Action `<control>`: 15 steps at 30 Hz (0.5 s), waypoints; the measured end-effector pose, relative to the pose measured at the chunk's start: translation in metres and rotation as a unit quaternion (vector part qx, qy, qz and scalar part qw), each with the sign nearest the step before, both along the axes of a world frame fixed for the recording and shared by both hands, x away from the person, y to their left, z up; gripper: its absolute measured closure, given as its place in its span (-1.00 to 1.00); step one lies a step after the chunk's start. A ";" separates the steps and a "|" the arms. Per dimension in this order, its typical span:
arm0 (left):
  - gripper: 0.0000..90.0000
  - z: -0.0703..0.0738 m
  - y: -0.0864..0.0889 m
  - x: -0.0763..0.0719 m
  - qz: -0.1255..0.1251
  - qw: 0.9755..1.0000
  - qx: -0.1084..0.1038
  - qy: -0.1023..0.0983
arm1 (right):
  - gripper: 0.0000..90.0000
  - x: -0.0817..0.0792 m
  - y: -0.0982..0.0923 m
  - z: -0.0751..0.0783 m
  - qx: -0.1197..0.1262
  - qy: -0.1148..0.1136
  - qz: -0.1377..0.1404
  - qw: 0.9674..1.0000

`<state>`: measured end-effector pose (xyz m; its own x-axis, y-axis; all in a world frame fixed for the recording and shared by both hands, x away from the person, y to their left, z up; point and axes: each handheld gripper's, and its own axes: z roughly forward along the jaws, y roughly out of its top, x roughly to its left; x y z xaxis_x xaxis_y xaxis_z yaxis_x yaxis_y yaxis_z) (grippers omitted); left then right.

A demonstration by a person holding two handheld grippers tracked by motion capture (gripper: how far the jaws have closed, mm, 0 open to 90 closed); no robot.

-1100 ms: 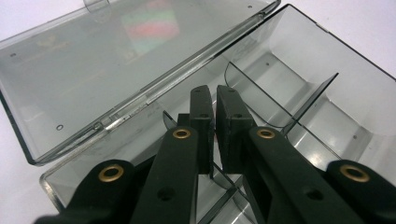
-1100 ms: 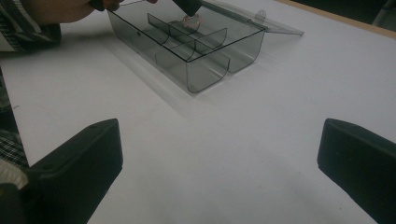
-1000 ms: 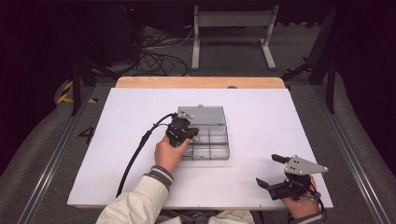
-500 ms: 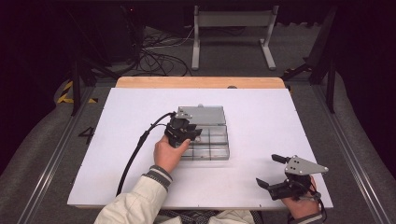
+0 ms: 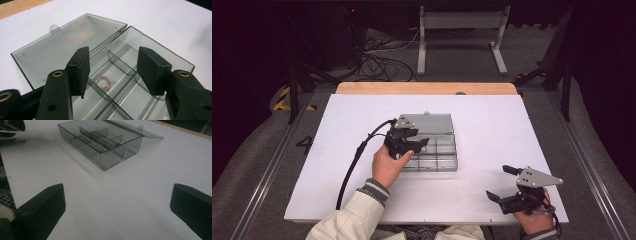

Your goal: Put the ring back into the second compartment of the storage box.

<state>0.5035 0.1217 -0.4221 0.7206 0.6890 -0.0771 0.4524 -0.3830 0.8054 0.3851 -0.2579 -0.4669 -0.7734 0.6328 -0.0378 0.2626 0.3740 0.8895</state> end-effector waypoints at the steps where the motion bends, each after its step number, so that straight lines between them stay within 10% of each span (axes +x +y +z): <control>1: -0.04 0.001 0.001 0.000 -0.002 1.000 0.000 -0.002 | -0.98 0.000 0.000 0.000 0.001 0.000 0.000 1.000; 15: -0.10 0.014 0.006 -0.013 -0.006 1.000 -0.001 -0.019 | -0.98 0.000 0.000 0.000 0.002 -0.001 -0.001 1.000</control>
